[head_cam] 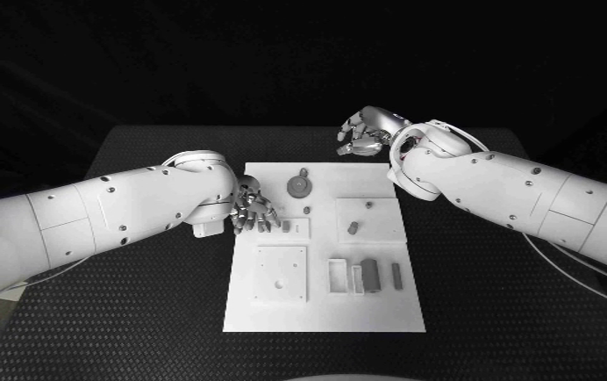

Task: Assemble the parts on the task board

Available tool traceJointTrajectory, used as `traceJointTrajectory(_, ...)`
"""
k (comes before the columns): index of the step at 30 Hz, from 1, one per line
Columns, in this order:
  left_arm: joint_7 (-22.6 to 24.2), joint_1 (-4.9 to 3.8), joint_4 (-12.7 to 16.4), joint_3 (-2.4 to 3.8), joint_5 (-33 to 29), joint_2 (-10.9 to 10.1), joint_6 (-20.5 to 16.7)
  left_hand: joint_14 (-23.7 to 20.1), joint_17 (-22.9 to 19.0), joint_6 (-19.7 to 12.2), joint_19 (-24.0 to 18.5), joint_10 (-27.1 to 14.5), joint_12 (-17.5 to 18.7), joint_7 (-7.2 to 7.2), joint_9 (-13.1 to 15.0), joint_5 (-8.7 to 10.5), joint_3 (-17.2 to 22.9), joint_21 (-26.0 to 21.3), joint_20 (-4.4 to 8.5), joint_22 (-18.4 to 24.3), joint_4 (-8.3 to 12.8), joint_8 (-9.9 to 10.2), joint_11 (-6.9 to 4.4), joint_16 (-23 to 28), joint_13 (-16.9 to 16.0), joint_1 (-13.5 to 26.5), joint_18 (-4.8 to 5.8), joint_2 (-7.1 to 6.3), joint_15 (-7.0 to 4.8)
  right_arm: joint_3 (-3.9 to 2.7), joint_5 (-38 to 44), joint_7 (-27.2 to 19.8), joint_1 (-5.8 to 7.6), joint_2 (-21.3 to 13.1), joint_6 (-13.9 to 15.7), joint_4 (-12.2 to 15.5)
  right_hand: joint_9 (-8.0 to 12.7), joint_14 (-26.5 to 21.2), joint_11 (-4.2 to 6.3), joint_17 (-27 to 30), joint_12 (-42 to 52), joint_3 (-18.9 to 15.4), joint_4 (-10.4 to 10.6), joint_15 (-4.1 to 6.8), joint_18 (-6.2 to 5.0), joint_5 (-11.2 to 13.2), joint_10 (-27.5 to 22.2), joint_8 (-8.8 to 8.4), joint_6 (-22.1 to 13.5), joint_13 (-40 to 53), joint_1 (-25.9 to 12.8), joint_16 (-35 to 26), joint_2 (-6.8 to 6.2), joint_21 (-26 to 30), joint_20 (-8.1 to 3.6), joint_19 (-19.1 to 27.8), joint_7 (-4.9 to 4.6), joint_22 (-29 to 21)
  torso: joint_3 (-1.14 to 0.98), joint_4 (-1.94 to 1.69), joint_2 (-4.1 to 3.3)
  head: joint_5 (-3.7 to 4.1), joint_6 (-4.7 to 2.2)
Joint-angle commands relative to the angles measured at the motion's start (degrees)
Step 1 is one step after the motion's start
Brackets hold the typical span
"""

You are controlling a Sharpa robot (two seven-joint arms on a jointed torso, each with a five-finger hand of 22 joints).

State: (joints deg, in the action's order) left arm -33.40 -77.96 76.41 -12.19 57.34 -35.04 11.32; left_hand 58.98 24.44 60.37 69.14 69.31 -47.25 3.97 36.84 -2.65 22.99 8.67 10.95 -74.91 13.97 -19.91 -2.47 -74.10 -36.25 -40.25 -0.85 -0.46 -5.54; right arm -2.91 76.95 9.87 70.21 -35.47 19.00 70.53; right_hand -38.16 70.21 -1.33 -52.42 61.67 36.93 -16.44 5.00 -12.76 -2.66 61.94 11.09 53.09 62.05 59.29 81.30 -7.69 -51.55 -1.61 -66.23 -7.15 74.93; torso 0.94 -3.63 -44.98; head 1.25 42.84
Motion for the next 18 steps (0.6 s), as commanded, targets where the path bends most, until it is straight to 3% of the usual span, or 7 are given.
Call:
traceJointTrajectory(1, 0.71, 0.06, 0.05, -0.01, 0.22, 0.05, -0.44, 0.11, -0.1, 0.3, 0.29, 0.22, -0.27, -0.34, 0.1, -0.13, -0.41, -0.33, 0.07, -0.71, 0.05, 0.15, -0.15, -0.27, 0.09, 0.28, 0.83, 0.19, -0.23, 0.0, 0.55, -0.25, -0.04, 0.02, -0.72, -0.02, 0.09, -0.33, 0.32, 0.07, 0.2, -0.11, -0.02, 0.17, -2.24, -0.23, -0.22, 0.15, 0.04, -0.05, 0.11, 0.08, 0.42, 0.1, -0.05, 0.17, -0.32, 1.01, 0.01, -0.04, 0.0, 0.05, 0.06)
traceJointTrajectory(18, 0.67, 0.07, 0.73, 0.0, 0.19, -0.3, -0.11, 0.25, -0.14, 0.71, 0.46, 0.39, -0.32, -0.49, 0.25, -0.13, -0.56, -0.4, 0.14, -0.71, 0.19, 0.0, -0.29, -0.34, 0.11, 0.29, 0.84, 0.32, -0.27, 0.0, 0.55, -0.24, -0.11, -0.01, -0.8, -0.03, 0.09, -0.33, 0.32, 0.08, 0.21, -0.13, -0.01, 0.16, -2.24, -0.23, -0.22, 0.15, 0.04, -0.06, 0.09, 0.09, 0.43, 0.1, -0.05, 0.17, -0.33, 1.02, 0.01, -0.05, 0.01, 0.06, 0.21)
